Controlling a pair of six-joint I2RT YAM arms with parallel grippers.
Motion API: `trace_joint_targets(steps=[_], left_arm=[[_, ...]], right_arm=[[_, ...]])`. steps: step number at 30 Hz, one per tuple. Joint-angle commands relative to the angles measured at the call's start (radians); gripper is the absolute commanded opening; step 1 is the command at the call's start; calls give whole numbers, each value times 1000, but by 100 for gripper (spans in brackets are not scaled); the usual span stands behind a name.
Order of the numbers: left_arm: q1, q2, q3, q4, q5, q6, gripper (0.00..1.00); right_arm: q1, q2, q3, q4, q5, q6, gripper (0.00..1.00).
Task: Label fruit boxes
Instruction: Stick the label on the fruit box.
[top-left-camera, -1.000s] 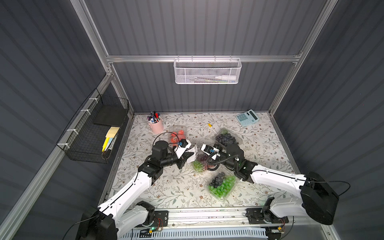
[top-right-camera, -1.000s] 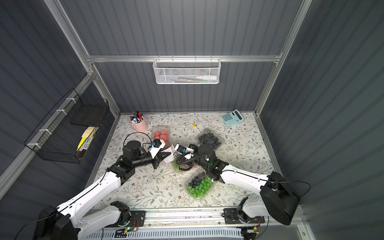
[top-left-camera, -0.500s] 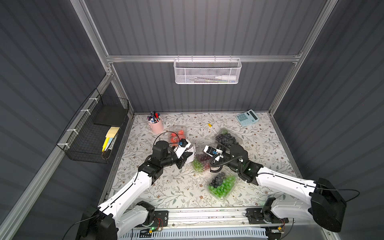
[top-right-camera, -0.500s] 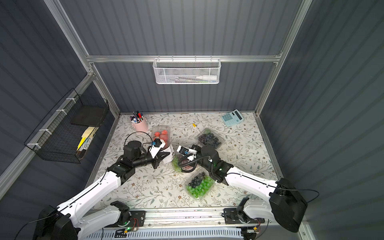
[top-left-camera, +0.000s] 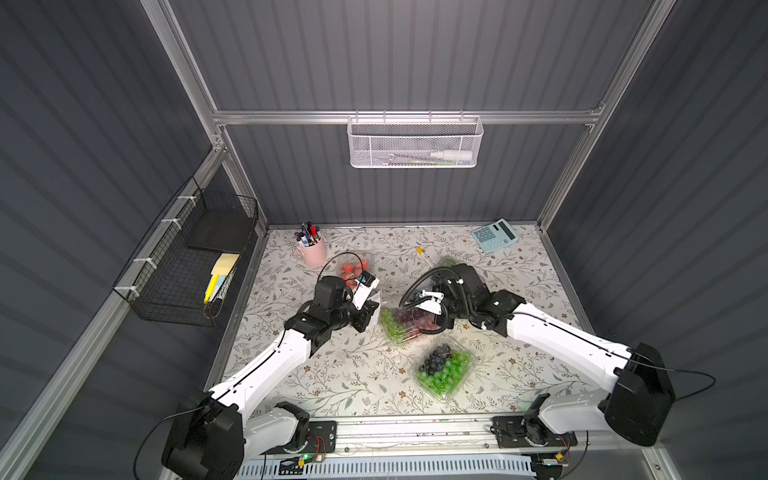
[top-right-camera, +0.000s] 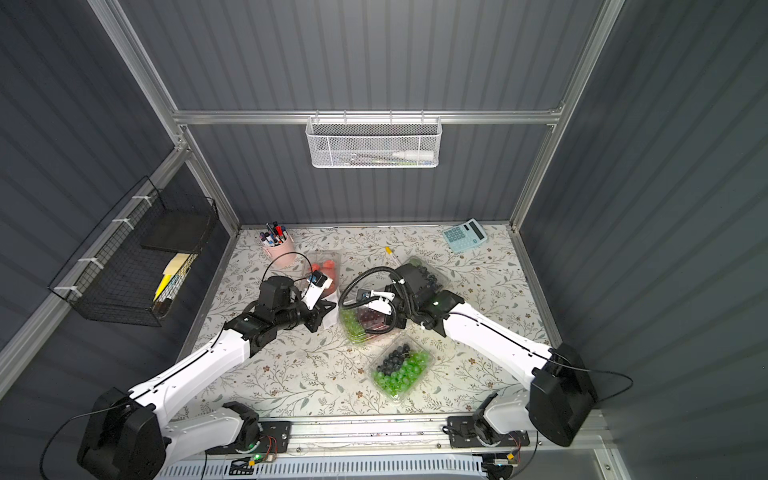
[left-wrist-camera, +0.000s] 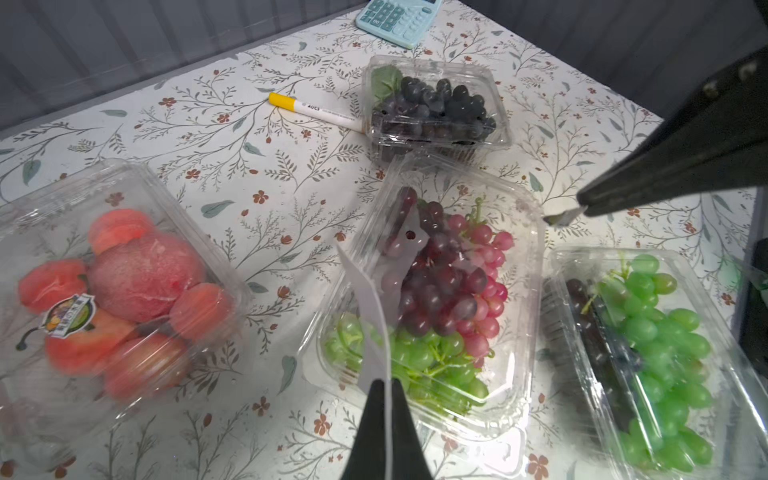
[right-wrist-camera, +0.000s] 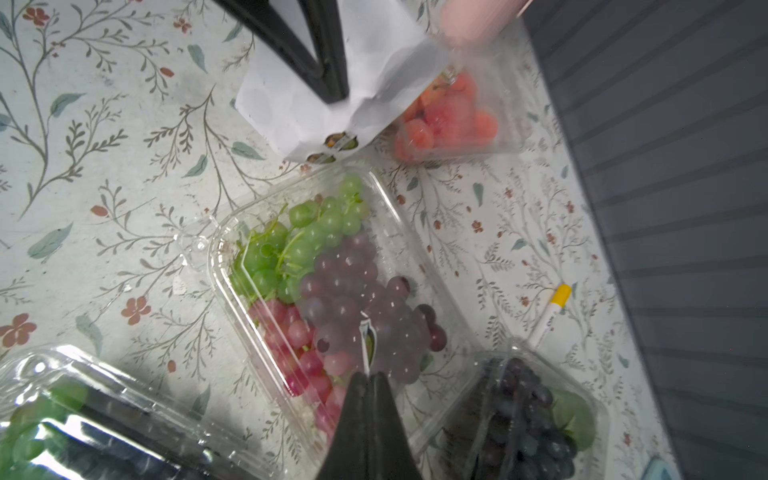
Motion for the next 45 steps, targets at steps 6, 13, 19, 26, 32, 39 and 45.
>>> trace_joint_targets(steps=[6,13,19,26,32,39,45], left_arm=[[-3,-8,31,-44,-67,-68,0],[-2,-37,18,-61,-118,-90,0],[-1,-62,7,-76,-167,-114,0],[-1,-83,-10,-76,-185,-130,0],[-1,-94,-14,-86,-196,-126,0],[-1,-98,-21,-89,-194,-122,0],[-1,-103,-21,-98,-194,-116,0]], right_arm=[[-5,157,196,-258,24,36,0],[-9,227,261,-317,29,70,0],[-13,288,315,-370,47,101,0],[-16,352,374,-427,50,134,0],[-18,384,410,-487,-2,136,0],[-37,416,452,-583,-98,136,13],[-44,454,494,-655,-138,120,20]])
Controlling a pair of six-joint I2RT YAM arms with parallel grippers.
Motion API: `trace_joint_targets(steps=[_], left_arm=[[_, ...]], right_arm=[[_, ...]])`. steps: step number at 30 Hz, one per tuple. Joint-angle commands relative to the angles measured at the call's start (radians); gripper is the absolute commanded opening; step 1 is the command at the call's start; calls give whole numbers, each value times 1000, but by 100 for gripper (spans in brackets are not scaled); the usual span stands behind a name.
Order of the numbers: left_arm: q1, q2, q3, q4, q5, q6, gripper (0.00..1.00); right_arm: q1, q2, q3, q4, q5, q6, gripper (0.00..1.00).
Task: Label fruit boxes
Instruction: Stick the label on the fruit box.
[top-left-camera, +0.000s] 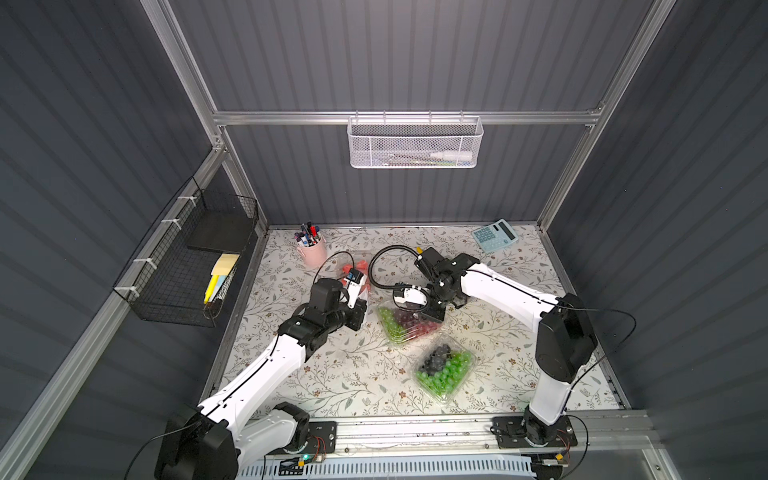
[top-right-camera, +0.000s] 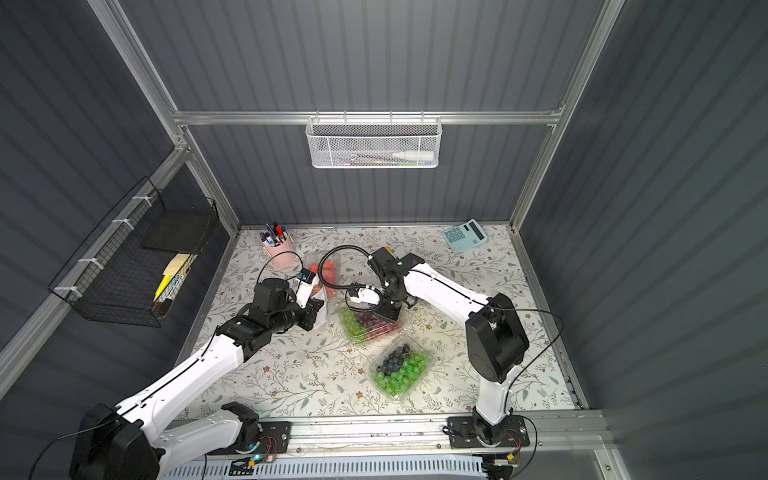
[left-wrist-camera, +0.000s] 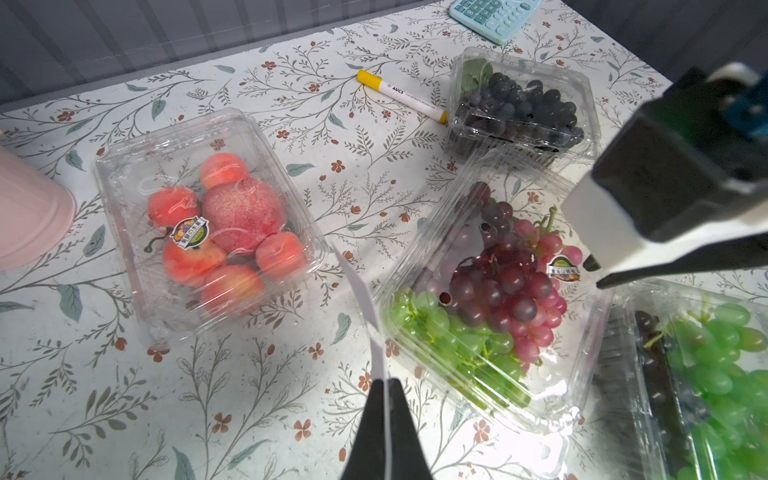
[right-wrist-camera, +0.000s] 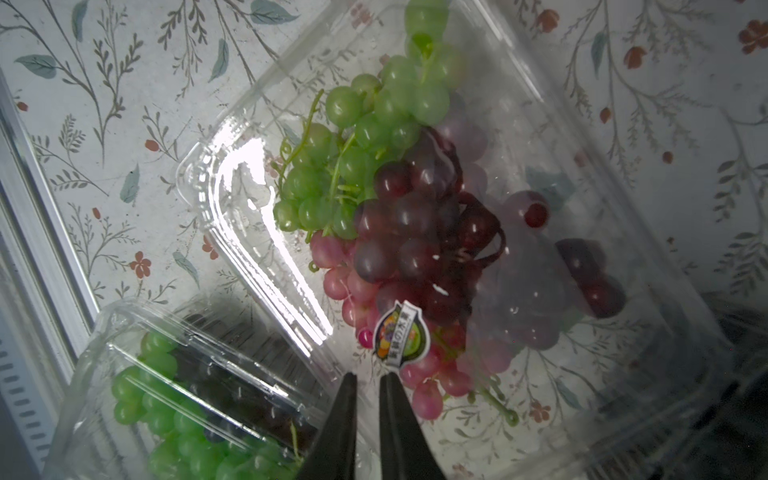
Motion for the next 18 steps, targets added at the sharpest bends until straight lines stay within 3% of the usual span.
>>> trace_joint_targets(steps=[1,5,11,18], left_arm=[[-1,-27,-17,-17,-8,-1,0],[-1,-30,-16,-18,-8,-3,0],[-1,-32,-14,-21,-7,-6,0],[-1,-27,-12,-17,-7,-9,0]], right_arm=[[-4,23,41,-88,-51,-15,20],[-16,7,60,-94,-98,-5,20],[-38,-56,-2,57,-121,29,13],[-40,16,34,50,-91,25,8]])
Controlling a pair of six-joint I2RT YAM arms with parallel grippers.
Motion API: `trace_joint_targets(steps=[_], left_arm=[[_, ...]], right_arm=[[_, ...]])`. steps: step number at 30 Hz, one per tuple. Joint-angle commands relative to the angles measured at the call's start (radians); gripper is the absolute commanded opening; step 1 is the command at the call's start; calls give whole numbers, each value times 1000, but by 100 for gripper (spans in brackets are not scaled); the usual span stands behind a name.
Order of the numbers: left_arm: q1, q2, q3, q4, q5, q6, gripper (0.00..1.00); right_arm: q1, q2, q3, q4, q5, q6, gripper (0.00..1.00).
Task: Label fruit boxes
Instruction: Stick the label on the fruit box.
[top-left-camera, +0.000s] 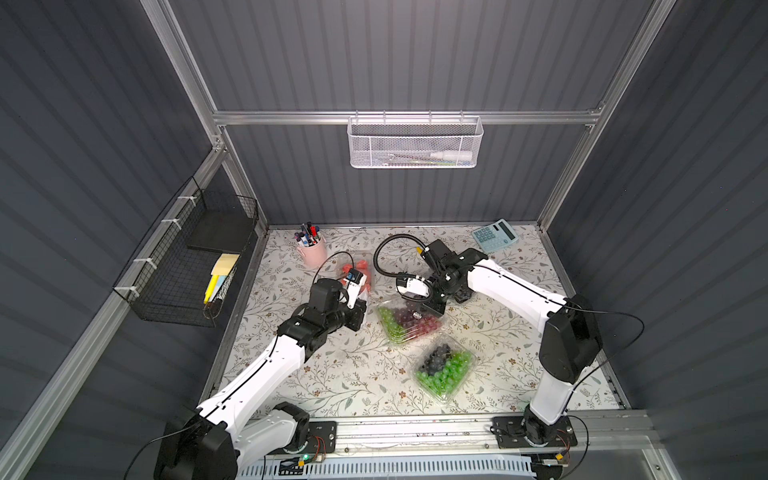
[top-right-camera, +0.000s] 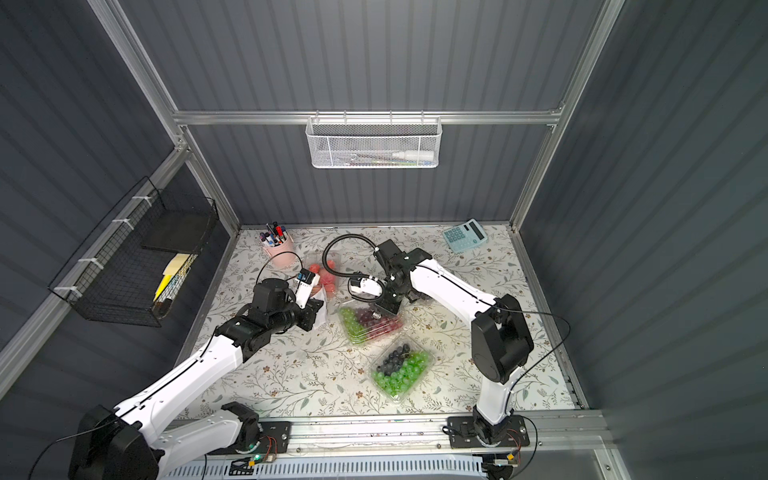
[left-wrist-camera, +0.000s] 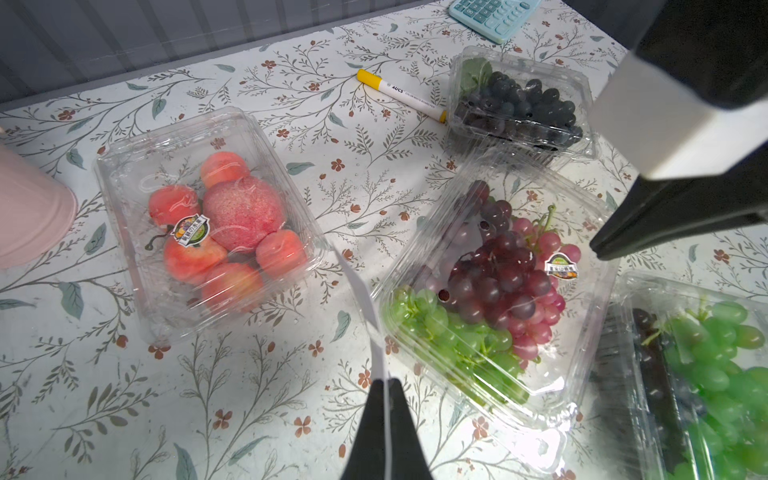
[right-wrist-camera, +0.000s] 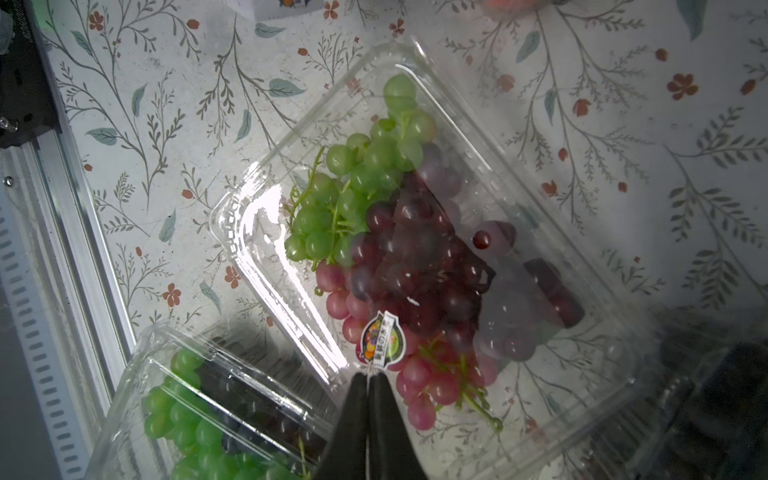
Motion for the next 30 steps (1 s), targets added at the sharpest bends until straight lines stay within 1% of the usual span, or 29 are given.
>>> trace_joint_targets(steps=[1,4,9,12,13,16,18,21,27,30], left_arm=[[-1,-18,-10,-12,-6,-9,0],[-1,-14,-7,-13,-6,-9,0],[-1,-8,-4,-10,-5,-9,0],[-1,-4,-3,-10,-3,-9,0],[-1,-3,-4,-9,-3,-9,0],[-1,-4,-3,-7,-1,-9,0],[-1,-3,-4,-7,-1,-9,0],[0,-1,-5,-3,0,-11,0],[-1,-1,-3,1,9,-19,0],[-1,-11,-4,-2,9,-20,0]], right_arm=[[-1,43,24,-2,-13,-4,7],[-1,58,26,-1,-28,-5,7],[0,80,11,3,-12,-1,7],[-1,94,-3,-6,13,-3,8],[-1,96,-11,-8,56,-3,9],[2,102,-16,-20,85,-9,13],[4,96,-15,-29,74,-11,17],[8,76,-35,-13,65,-8,20],[29,67,-44,36,58,24,20],[37,64,-57,83,50,50,18]])
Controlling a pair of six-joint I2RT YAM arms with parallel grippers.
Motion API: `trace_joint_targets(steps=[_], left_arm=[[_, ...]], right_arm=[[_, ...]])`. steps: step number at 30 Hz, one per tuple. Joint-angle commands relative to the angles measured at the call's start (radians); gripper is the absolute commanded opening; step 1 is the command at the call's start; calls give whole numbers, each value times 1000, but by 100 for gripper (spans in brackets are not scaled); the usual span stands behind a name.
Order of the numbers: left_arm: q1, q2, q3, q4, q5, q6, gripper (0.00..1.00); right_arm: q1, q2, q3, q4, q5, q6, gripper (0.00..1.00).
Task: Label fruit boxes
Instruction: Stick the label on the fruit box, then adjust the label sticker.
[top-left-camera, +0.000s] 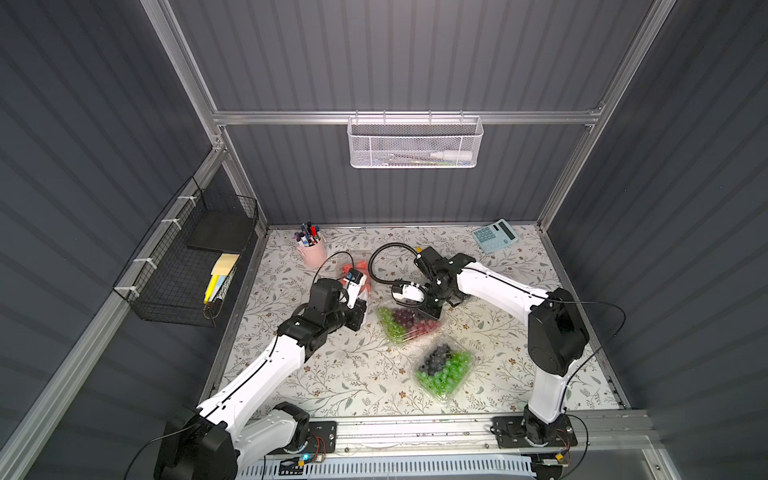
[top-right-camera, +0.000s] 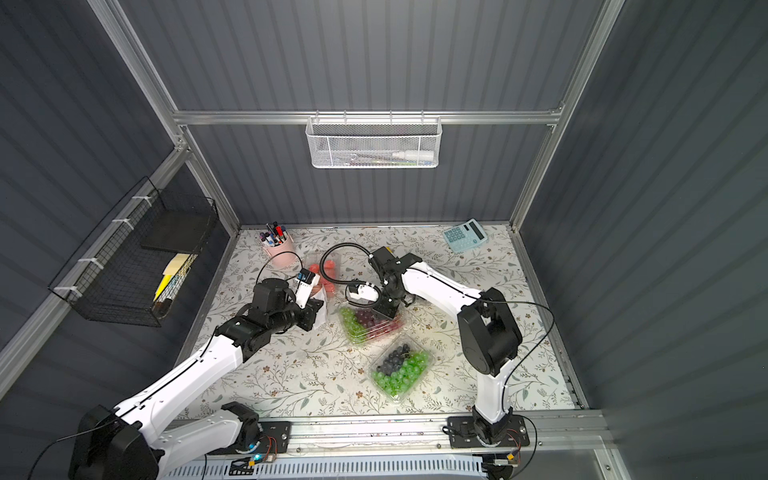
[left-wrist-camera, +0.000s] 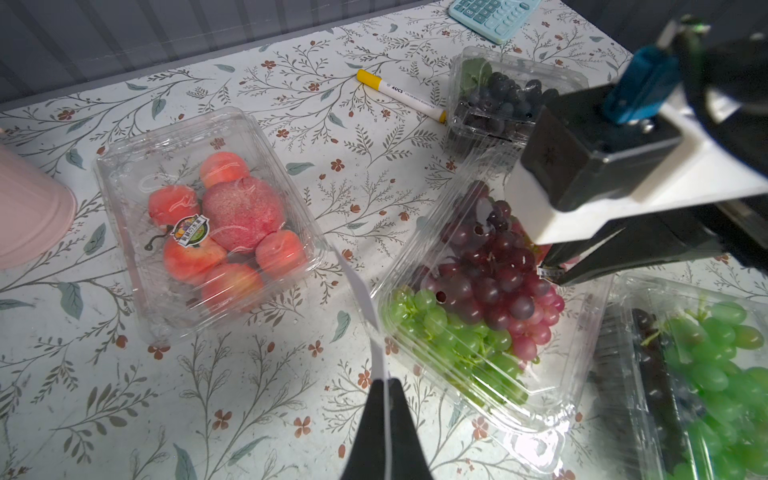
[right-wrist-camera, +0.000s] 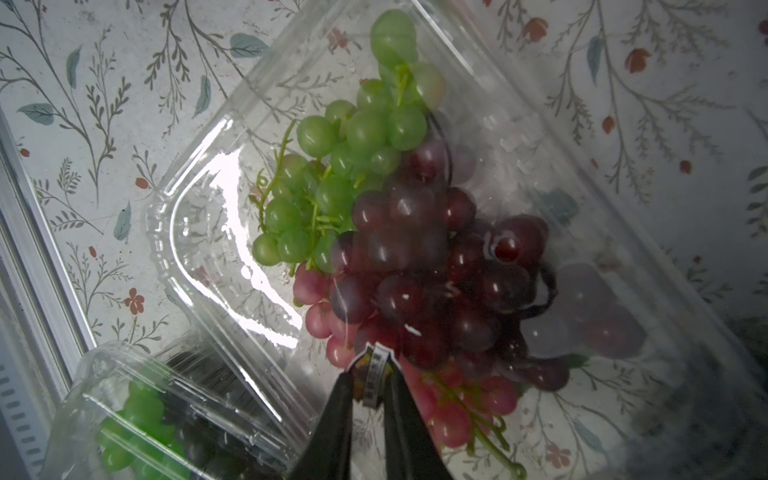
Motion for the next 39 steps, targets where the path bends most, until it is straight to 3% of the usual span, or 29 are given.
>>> trace_joint_targets(steps=[1,8,18,25,31,39], left_arm=[[-1,-14,-3,-5,7,-20,0],[-1,-36,2,-23,10,-22,0],[-1,-63,51,-40,126,20,0],[-2,-55,73,28,452,89,0],[-2,-18,79,117,747,110,0],[-3,-15,85,160,917,138,0]], right_arm=[[18,1,-35,55,3,32,18],[27,-26,-49,91,-1,45,15],[6,-329,-201,229,-13,88,27],[-3,-518,-346,314,-246,40,40],[-3,-584,-397,351,-429,22,50],[-3,-586,-397,361,-503,18,52]])
